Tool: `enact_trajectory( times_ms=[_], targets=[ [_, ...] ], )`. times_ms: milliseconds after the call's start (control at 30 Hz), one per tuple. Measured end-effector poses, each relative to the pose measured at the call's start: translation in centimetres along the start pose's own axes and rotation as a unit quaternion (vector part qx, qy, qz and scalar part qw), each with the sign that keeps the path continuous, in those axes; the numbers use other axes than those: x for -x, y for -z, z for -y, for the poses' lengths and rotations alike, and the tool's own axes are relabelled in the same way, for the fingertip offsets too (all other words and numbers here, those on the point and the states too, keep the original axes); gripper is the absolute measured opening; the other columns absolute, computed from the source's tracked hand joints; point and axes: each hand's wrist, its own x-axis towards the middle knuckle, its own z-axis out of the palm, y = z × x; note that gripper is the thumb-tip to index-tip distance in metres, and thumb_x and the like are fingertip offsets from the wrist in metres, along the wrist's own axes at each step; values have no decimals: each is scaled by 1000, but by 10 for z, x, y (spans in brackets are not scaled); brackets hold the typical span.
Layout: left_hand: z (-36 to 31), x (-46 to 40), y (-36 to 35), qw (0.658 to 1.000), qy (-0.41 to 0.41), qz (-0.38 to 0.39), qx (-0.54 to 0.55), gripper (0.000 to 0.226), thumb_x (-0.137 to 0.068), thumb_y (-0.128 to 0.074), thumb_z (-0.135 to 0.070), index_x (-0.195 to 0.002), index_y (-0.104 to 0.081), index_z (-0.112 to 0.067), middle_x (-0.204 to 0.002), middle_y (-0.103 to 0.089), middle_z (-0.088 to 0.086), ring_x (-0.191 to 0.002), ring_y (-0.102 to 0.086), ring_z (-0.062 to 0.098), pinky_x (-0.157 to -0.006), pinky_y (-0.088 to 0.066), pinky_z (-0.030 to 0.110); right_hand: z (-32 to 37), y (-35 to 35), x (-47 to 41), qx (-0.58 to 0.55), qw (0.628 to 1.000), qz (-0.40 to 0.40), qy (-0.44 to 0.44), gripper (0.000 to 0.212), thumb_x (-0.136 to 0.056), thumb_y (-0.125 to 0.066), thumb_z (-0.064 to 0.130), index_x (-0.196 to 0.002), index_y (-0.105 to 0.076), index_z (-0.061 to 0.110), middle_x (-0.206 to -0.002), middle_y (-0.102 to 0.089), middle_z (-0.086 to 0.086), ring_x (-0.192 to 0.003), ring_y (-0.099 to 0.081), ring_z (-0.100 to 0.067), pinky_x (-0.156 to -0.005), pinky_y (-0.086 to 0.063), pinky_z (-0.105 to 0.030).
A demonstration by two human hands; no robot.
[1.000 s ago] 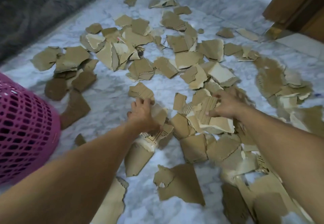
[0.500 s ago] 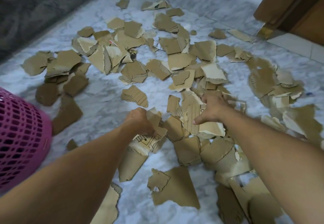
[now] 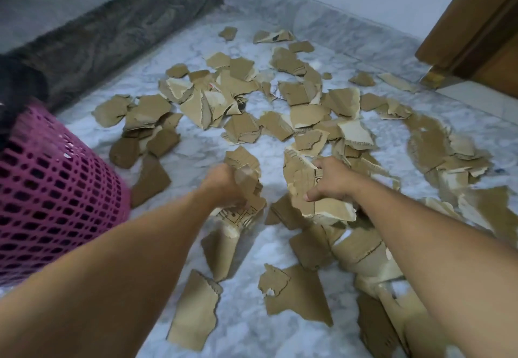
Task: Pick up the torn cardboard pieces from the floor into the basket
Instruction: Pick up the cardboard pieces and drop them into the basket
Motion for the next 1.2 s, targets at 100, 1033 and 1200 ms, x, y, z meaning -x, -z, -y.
enact_trajectory(
  times_ms=[100, 1033, 1200],
  targets=[
    [6, 15, 35, 1000, -18, -22, -12, 42, -63, -80, -17, -101, -64, -11, -92, -68, 5, -84, -67, 19, -71, -60, 34, 29, 8, 9, -23, 999, 4, 24, 97, -50, -95, 16, -137, -52, 11, -123, -63, -11, -100, -65, -27, -80, -58, -29],
    [205, 227, 331, 946, 127, -299, 0, 36, -77, -70, -25, -101, -46, -13, -90, -56, 5, -74, -56, 20, -52, -41, 28, 439, -90, 156, 3, 956, -35, 290, 54, -57, -95, 24, -98, -65, 5, -98, -69, -11, -84, -70, -28, -74, -61, -39],
    [234, 204, 304, 944, 95, -303, 86, 57, -74, -78, -36, -117, -53, -9, -107, -61, 8, -93, -58, 26, -79, -52, 36, 440, -127, 134, -17, 955, -39, 294, 41, -71, -87, 32, -95, -65, 7, -98, -64, -7, -92, -66, -23, -69, -62, -37]
  ],
)
